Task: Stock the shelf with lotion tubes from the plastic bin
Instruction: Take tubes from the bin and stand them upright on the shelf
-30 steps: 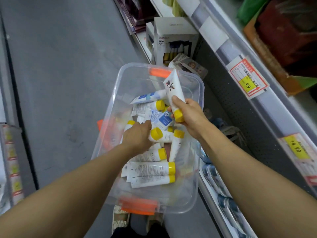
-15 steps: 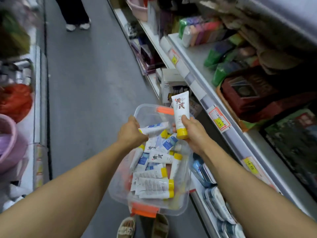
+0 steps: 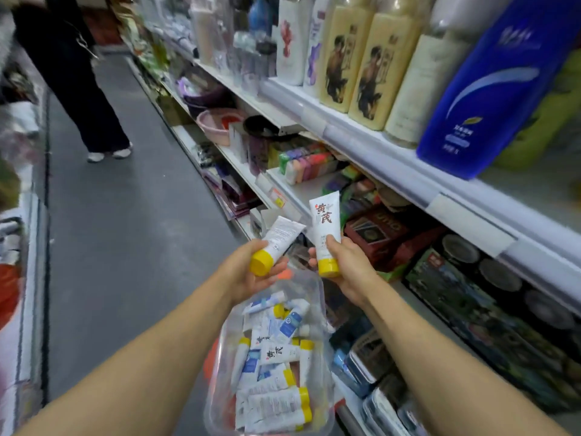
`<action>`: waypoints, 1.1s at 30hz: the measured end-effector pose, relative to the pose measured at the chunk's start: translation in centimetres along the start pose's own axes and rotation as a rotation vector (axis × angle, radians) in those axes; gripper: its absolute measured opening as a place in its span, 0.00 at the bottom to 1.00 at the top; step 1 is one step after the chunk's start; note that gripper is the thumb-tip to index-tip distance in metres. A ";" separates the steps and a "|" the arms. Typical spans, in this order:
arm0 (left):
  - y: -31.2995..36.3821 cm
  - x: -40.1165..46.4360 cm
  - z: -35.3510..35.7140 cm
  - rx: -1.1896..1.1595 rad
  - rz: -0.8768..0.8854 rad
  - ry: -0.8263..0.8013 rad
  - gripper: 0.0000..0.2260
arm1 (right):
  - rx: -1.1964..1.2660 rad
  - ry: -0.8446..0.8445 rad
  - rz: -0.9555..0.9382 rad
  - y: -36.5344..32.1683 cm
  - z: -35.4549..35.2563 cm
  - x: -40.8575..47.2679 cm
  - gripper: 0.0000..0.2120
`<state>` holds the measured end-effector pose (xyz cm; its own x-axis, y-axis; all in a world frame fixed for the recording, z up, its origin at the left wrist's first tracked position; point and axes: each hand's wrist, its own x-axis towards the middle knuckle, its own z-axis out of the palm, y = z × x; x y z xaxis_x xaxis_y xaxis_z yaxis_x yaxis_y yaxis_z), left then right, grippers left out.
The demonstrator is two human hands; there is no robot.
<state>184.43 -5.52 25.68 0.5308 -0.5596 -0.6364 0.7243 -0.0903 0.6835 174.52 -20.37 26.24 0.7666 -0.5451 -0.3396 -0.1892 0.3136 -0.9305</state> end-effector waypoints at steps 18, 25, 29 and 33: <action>4.8 -9.1 9.0 -0.001 0.218 -0.395 0.16 | 0.209 0.296 -0.274 -7.9 -3.1 -11.9 0.16; 4.1 -11.2 14.0 0.251 0.312 -0.532 0.15 | 0.159 0.454 -0.368 -10.2 -7.3 -16.2 0.16; 3.6 -11.8 17.1 0.417 0.431 -0.545 0.17 | 0.148 0.541 -0.398 -11.1 -9.6 -18.4 0.15; 2.7 -12.5 21.0 0.603 0.589 -0.562 0.19 | 0.105 0.640 -0.408 -11.6 -12.4 -20.3 0.13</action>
<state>170.53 -16.09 42.99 0.3352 -0.9421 0.0145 -0.0116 0.0113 0.9999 153.58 -22.58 42.25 0.2527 -0.9674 -0.0152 0.1162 0.0460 -0.9922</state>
